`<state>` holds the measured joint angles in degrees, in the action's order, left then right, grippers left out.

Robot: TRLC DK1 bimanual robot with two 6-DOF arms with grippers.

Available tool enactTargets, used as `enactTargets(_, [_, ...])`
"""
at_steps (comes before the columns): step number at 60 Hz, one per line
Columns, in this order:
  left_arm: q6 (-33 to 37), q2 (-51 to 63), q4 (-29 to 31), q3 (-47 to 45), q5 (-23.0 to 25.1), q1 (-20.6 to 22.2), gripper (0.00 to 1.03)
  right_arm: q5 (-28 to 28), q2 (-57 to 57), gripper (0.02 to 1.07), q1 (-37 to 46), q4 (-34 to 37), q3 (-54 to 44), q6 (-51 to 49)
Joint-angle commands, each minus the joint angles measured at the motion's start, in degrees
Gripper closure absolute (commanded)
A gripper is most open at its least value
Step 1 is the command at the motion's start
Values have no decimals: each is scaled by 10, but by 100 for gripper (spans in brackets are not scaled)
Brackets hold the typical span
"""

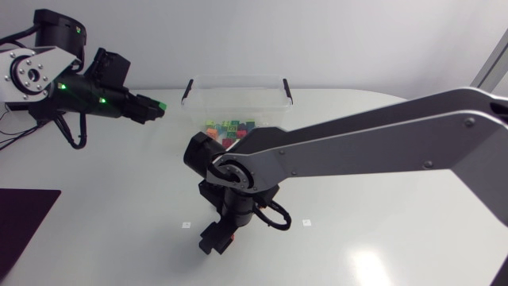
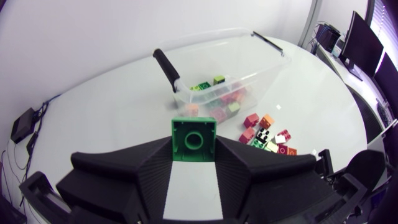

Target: Place the duplo bricks in the container

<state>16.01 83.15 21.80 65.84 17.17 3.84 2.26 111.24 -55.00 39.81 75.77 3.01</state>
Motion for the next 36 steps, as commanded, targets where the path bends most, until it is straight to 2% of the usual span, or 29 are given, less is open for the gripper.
enactTargets(1, [-19,7,-16,36,11,-5,86,5,20,31,-8,11,17,15])
enactTargets(19, [-35,54,-53,77,30,-8,86,6,55,41,-15,31,47,15])
enactTargets(36, [-42,90,-63,112,32,2,86,6,81,73,-16,21,51,21])
